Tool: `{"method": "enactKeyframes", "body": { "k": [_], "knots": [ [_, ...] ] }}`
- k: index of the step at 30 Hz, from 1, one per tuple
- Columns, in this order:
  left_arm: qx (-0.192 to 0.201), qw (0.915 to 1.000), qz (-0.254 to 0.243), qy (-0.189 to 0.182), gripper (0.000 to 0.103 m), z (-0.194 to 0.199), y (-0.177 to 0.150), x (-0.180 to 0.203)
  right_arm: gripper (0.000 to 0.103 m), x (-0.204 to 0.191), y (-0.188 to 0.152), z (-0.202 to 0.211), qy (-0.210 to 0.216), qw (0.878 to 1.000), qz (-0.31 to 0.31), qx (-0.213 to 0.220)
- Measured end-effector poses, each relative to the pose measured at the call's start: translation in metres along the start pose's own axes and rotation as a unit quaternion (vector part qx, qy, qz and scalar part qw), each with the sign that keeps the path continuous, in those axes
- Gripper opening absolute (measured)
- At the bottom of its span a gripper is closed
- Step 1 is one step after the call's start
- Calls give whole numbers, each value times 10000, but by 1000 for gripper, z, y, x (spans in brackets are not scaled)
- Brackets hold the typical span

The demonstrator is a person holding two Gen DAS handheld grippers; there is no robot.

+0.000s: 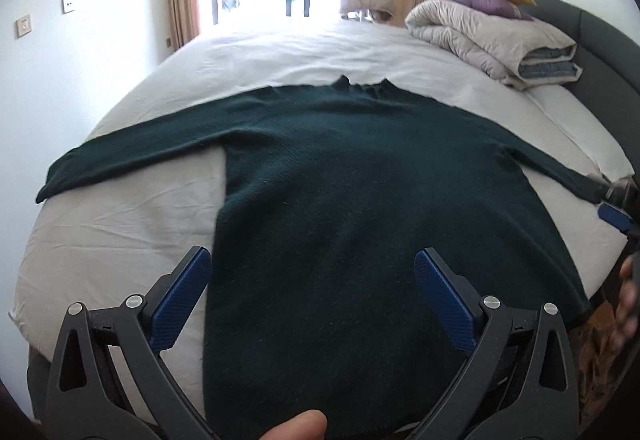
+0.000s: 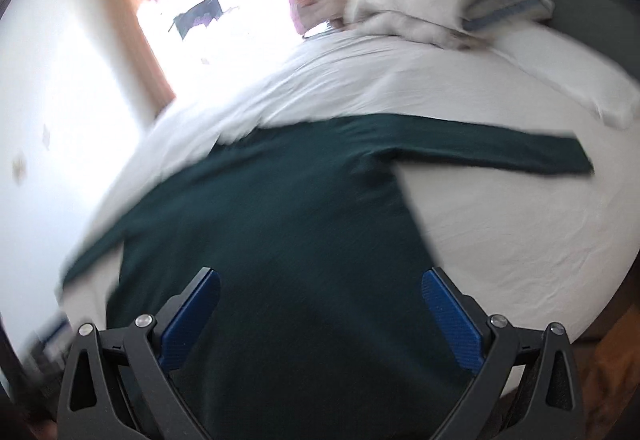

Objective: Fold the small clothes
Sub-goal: 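Grasp the sweater sleeve cuff with the right tool and lift it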

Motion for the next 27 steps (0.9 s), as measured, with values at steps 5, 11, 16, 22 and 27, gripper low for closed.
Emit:
{"method": "enactKeyframes", "body": {
  "k": [5,11,16,22,27],
  "knots": [
    [-160,9997,0,-157,103,-28,14,5,102,156,45,-25,4,9666,-2552,243],
    [-318,9987,-45,-384,103,-65,37,11,92,251,69,-65,92,9209,-3894,169],
    [-152,9957,361,-843,103,-85,51,12,91,274,103,-87,245,9063,-4207,321],
    [-602,9917,586,-975,103,-121,51,12,84,286,135,-115,646,8964,-4365,416],
    [-1081,9823,896,-1237,103,-154,54,1,60,295,147,-133,780,8942,-4382,484]
  ]
}}
Point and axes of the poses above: each gripper's, at about its wrist camera, not at the fingertips, and z roughly against the way its jaws point, x to its right, y to its top, the point moved 3 cm from there along -z, roughly the way its jaws point, and after that the axes turned 2 degrees about -z, right-handed, at the moved point
